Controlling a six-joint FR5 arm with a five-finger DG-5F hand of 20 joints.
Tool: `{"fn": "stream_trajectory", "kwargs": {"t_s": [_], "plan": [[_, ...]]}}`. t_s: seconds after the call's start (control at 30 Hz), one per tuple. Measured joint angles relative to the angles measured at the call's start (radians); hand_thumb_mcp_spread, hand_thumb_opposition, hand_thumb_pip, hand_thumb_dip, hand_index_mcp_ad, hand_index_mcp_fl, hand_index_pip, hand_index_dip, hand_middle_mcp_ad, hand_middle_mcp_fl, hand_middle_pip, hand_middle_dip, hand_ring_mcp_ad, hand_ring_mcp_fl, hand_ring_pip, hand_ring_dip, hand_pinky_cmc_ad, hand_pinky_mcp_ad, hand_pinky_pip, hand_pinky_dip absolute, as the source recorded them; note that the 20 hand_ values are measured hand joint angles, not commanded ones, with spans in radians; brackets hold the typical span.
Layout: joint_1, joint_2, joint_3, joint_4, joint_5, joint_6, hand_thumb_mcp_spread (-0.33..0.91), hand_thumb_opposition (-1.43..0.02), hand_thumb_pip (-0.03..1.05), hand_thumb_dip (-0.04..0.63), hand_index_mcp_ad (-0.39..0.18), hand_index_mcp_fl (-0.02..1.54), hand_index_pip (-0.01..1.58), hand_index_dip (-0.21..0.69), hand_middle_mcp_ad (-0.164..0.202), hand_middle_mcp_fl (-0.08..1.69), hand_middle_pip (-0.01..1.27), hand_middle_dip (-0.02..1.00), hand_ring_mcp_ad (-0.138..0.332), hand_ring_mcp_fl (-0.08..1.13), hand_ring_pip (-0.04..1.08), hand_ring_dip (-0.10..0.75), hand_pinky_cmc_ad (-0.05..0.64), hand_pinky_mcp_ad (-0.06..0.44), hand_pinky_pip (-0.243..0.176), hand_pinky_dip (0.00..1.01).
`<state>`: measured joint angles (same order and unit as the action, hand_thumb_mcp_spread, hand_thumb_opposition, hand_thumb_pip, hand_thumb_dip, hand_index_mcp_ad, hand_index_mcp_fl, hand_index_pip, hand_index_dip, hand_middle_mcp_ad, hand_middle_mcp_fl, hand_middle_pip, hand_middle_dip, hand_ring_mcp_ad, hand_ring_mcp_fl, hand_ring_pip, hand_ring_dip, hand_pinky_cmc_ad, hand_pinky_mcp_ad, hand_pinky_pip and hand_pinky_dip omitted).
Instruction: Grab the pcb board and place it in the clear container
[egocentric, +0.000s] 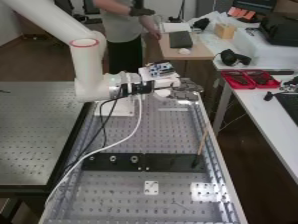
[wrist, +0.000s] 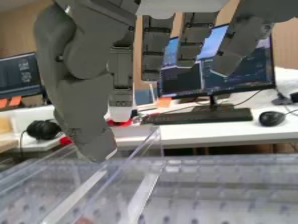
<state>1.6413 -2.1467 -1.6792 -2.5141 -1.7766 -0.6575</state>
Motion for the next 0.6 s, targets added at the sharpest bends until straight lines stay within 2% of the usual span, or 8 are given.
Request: {"fn": "stream_trajectory", "kwargs": {"t_s": [0.17,0.33,0.6], "plan": [[-0.050,0.102,-0.071,0.039,0.043,0.015,0.58,-0.88,0.43,0.316,-0.152,0.20,1.14,0.274,-0.045,0.19,0.13,0.19,0.070,0.03,0.12,0.072,0.393,0.209,0.003,0.16],[-0.105,0.196,-0.132,0.046,0.095,0.005,0.58,-0.88,0.43,0.318,-0.150,0.20,1.14,0.272,-0.047,0.19,0.13,0.19,0.072,0.03,0.12,0.072,0.391,0.209,0.003,0.16],[-0.194,0.352,-0.209,-0.003,0.232,-0.030,0.56,-0.87,0.43,0.318,-0.138,0.21,1.11,0.272,-0.047,0.19,0.13,0.19,0.072,0.03,0.12,0.072,0.393,0.209,0.003,0.16]]}}
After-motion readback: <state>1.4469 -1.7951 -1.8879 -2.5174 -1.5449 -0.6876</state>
